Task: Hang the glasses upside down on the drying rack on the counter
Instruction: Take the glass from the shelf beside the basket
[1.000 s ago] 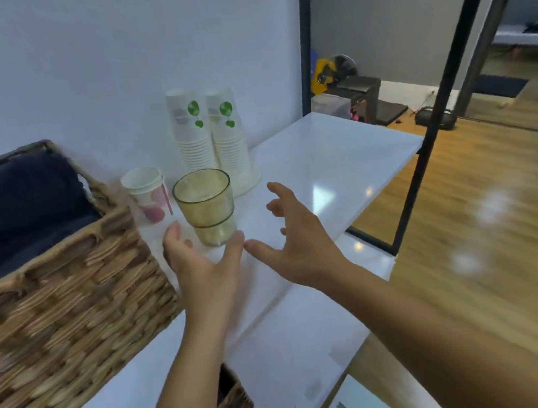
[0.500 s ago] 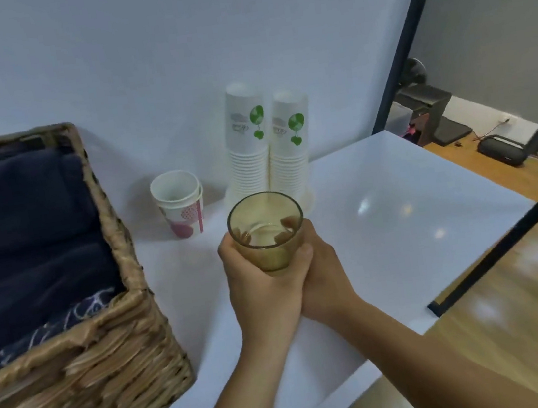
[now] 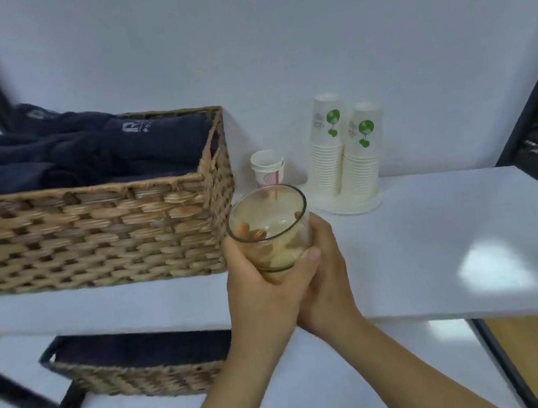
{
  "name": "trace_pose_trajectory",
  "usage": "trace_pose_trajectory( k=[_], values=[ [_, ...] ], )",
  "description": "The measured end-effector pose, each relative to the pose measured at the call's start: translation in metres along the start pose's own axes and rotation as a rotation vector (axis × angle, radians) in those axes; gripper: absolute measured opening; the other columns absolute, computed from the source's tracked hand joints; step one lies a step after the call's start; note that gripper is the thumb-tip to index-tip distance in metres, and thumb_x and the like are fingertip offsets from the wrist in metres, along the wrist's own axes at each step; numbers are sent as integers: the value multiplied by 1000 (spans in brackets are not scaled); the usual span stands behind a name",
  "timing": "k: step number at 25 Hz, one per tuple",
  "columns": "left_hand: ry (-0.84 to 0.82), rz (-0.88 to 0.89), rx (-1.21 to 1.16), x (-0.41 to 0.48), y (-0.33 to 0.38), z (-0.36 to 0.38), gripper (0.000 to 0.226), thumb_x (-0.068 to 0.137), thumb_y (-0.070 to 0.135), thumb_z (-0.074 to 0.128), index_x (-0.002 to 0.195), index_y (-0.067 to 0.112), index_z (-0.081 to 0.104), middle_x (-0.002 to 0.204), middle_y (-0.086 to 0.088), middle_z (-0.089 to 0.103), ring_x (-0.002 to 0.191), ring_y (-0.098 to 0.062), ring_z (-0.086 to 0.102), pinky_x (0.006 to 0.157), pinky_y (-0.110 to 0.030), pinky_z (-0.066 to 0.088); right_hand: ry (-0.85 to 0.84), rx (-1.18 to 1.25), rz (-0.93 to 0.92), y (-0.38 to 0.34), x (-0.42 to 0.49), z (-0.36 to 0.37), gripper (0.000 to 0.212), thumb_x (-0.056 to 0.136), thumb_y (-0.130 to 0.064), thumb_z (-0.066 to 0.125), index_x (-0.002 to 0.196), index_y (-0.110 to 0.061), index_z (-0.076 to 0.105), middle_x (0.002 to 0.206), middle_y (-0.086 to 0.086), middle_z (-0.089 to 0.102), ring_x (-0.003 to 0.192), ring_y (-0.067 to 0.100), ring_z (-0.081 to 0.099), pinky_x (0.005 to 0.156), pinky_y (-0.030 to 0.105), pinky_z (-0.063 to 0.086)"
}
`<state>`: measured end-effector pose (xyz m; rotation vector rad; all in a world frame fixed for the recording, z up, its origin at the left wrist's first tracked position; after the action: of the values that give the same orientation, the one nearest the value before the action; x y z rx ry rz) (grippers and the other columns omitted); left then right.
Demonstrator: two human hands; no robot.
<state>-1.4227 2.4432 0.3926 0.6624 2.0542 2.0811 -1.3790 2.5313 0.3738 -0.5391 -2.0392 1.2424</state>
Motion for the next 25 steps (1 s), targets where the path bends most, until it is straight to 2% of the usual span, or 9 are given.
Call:
trace_pose_trajectory(
  k=[3,7,9,12,16,20,22,24,25],
  values=[
    [105,0,31,-46,9,-24,63,62,28,87,110,38,47,101,19,70,97,4,67,78,-16,52,-129,27,-28,-18,-38,6,67,67,-46,81,109,-58,30,116,-17,50,98,-10,53,75,6,41],
    [197,50,113,-87,31,-49,67,60,25,89,109,36,45,99,24,67,95,8,65,75,-12,51,-241,111,-53,-46,-78,7,65,61,-57,75,109,-56,32,115,-23,57,100,-6,58,77,14,48],
    [264,61,125,-107,37,-67,71,60,21,89,115,31,44,104,18,66,97,8,65,75,-10,51,-295,163,-94,-61,-95,16,66,63,-51,79,108,-61,33,116,-22,59,102,-5,59,79,16,51],
    [370,54,143,-138,46,-115,68,58,27,85,111,38,43,110,15,66,99,6,65,79,-13,52,-401,208,-156,-89,-126,46,64,67,-44,80,105,-67,33,112,-26,60,102,-9,57,79,12,49],
    [546,52,151,-199,51,-209,71,59,25,87,115,33,44,110,7,71,103,-7,69,85,-27,55,-602,259,-225,-143,-196,107,53,64,-50,77,100,-62,39,105,-25,62,97,-5,60,80,24,54],
    [720,62,104,-277,63,-308,73,58,19,87,115,23,43,107,-4,74,98,-21,73,89,-45,57,-783,298,-318,-197,-279,162,62,65,-26,84,115,-41,50,106,-13,67,96,2,65,80,33,57],
    [778,39,72,-318,69,-354,78,59,22,88,122,14,43,109,-10,74,98,-26,73,89,-52,56,-899,313,-366,-220,-324,186,70,65,-24,83,124,-35,48,111,-12,67,98,4,66,81,35,58],
    [899,27,50,-381,78,-397,73,64,18,88,123,12,45,111,-14,73,99,-29,73,84,-47,59,-1060,306,-431,-248,-388,211,72,65,-30,82,126,-39,46,115,-14,66,100,4,65,80,36,59],
    [961,29,48,-407,81,-412,68,67,13,87,122,11,46,110,-15,73,98,-27,73,79,-39,60,-1108,301,-452,-258,-412,219,74,65,-32,83,128,-39,45,115,-15,66,101,3,65,81,36,59]
  ],
)
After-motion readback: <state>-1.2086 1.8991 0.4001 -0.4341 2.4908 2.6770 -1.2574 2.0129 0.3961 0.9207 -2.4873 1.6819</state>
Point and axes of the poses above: each hand's wrist, its own x-axis towards the middle knuckle, its own z-axis out of the palm, y = z × x, the point moved 3 cm from there along x, towards the middle knuckle
